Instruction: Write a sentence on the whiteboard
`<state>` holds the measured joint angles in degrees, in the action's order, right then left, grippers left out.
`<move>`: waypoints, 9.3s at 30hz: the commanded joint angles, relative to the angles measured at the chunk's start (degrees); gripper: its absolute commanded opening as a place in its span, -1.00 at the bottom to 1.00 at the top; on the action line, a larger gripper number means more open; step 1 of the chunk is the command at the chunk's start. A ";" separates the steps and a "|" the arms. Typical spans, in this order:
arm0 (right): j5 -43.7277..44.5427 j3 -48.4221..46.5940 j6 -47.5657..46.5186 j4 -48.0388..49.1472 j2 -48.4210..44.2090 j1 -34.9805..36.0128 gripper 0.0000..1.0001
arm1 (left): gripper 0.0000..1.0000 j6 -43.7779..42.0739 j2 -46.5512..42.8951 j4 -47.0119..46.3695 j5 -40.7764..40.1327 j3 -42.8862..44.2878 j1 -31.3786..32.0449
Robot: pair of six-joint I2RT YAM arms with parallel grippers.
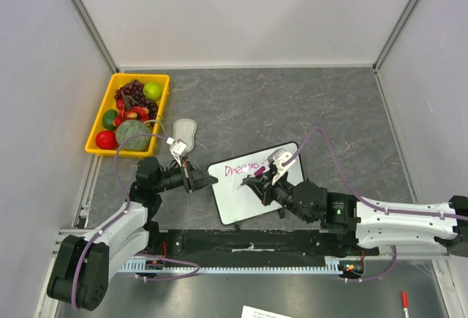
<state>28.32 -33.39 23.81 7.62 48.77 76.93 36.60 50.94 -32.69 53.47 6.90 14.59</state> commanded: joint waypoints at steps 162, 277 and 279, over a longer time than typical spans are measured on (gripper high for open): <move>14.75 3.86 5.01 8.38 13.19 2.88 -1.00 | -0.96 -4.61 1.27 0.08 -1.44 0.84 0.09; 13.34 4.91 6.77 3.55 2.47 -1.08 -1.00 | -0.96 -4.52 1.09 -0.01 -1.27 0.66 0.09; 13.26 5.61 7.03 3.55 2.73 -1.08 -1.00 | -0.96 -4.52 1.09 -0.10 -1.27 0.66 0.09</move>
<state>39.97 -28.82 30.22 12.14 51.81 76.09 36.60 52.29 -32.12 53.08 7.44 14.59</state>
